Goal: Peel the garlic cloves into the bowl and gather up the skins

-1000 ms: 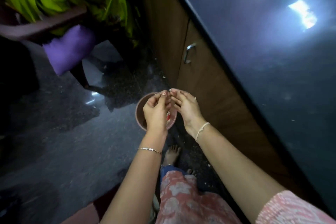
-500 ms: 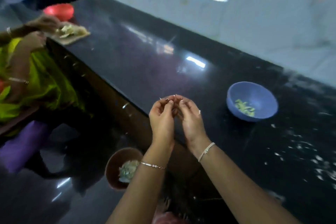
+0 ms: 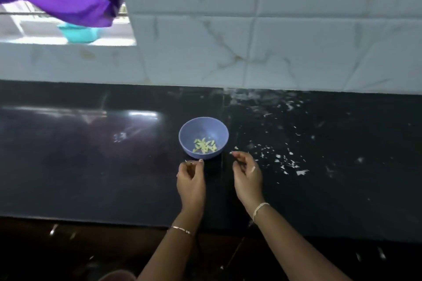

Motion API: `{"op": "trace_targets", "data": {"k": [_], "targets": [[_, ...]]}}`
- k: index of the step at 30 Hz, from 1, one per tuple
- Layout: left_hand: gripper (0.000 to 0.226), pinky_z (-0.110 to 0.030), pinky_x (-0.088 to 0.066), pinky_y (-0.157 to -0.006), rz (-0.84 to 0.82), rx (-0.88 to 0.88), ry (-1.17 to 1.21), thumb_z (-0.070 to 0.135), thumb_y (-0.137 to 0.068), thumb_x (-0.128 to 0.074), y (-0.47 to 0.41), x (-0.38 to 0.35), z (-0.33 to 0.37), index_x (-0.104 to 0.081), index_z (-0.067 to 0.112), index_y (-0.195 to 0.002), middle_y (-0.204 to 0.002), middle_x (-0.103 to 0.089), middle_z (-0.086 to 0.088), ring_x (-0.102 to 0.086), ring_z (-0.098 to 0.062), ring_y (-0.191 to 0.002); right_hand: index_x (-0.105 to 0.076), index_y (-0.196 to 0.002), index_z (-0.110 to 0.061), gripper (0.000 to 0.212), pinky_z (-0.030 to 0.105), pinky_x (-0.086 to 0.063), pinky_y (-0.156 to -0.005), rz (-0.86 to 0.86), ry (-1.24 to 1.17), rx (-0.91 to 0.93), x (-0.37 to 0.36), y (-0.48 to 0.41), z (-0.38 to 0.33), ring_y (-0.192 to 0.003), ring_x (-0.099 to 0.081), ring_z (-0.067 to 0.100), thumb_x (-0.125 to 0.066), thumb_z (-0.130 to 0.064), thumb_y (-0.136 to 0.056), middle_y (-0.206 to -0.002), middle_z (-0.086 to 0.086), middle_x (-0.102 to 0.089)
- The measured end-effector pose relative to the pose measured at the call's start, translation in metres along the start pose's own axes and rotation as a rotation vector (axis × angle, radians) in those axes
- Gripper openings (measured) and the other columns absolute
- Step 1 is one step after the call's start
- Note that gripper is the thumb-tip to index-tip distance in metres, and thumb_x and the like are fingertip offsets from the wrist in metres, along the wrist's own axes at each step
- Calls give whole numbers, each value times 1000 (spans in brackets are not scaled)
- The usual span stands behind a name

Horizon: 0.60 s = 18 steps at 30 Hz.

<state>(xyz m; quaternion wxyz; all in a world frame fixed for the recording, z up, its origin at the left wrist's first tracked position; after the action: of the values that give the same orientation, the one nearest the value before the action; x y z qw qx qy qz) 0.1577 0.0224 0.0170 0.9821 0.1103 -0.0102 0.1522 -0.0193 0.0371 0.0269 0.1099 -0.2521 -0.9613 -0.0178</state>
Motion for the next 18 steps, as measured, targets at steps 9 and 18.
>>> {"op": "trace_targets", "data": {"k": [9,18], "targets": [[44,-31,-35,-112,-566,-492,-650,33,-96,-57,27,-79,-25,-50,19,-138,-141,-50,2,-41,-8,-132,-4,-154,-1,80,40,-3,-122,217,914,-202,115,-14,73,-151,-1,25,-34,-51,-99,-163,12,-5],[77,-34,3,-122,-501,-616,-1179,55,-101,-22,-14,-145,-34,1,6,-156,-164,3,-10,5,-22,-151,6,-153,-2,78,38,2,-121,-14,1075,-89,112,-82,86,-151,2,19,-21,-53,-101,-164,9,-1]]}}
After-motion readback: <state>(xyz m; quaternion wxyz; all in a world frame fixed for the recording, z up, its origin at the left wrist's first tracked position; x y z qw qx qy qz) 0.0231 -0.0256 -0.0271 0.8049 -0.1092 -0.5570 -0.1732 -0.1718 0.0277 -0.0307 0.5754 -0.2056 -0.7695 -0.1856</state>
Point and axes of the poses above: each hand's wrist, its own y-axis away from the middle knuckle, its own x-axis out of the back of the hand, z = x × y, the point moved 7 cm from there along -y, towards the middle knuckle
